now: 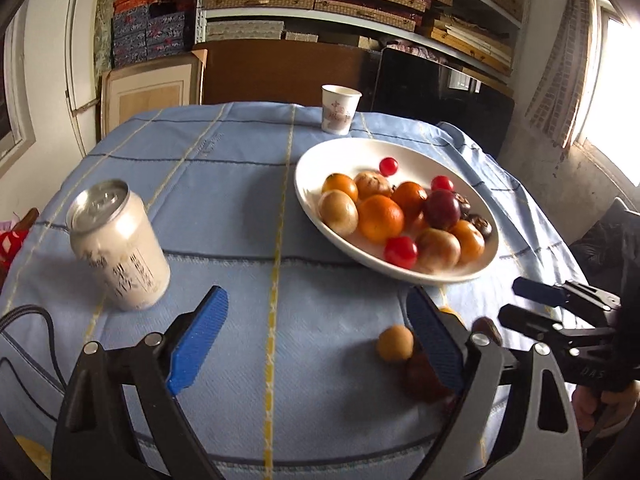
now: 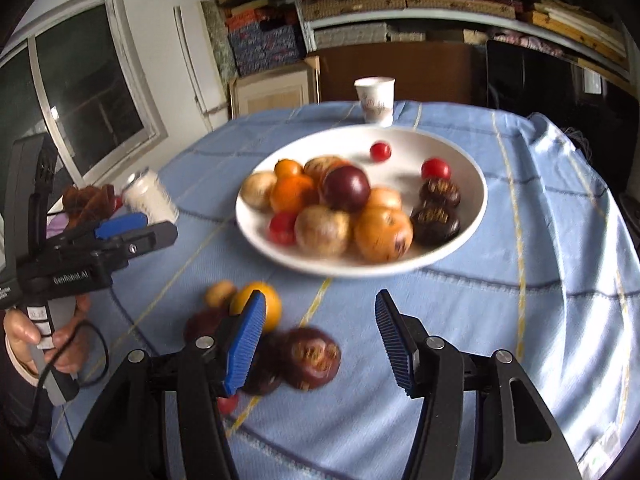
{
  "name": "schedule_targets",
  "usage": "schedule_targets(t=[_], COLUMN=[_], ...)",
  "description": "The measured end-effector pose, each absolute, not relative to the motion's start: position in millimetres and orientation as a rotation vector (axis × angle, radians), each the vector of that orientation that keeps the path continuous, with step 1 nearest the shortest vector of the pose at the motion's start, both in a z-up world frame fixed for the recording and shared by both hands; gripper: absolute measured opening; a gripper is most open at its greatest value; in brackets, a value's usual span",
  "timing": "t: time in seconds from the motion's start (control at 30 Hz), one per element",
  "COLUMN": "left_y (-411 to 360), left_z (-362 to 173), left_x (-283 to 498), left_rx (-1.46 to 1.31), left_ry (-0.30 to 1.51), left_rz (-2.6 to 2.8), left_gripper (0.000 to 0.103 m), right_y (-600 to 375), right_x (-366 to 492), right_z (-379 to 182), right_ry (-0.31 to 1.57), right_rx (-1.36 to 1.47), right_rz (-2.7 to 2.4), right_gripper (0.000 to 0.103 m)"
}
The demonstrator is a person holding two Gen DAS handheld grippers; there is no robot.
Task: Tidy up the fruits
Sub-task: 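Grasp a dark plum with the left gripper while the right gripper grasps a dark brown fruit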
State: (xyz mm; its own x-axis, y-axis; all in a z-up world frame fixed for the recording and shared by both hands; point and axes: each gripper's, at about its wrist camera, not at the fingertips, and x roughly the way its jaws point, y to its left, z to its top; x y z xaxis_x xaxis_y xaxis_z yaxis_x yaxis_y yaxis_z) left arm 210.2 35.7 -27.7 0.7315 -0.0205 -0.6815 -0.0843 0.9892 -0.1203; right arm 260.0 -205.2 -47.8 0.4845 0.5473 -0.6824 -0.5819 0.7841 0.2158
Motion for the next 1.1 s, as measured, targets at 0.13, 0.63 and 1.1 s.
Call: schedule_targets(t=[0.13,0.63,1.1], left_y=[29,24,-7], left_z=[-29,-33,-42], left_x=[202,198,194], left_rx=[-0.124,-0.103,-0.042], left_ry=[0.741,0.757,0.805], left_rz=[0.026,0.019,-0.180], left_gripper=[0.089,0.089,0.072], right_y=[-210,-210,-226], right_x=[259,270,269], right_z=[-54,-82,-64], right_ry=[0.851,0.989,0.924], right_rx=[-0.010,0.084,0.138], right_rz=[0.687,0.733,0.690], right_gripper=[0.057,0.050,0.043])
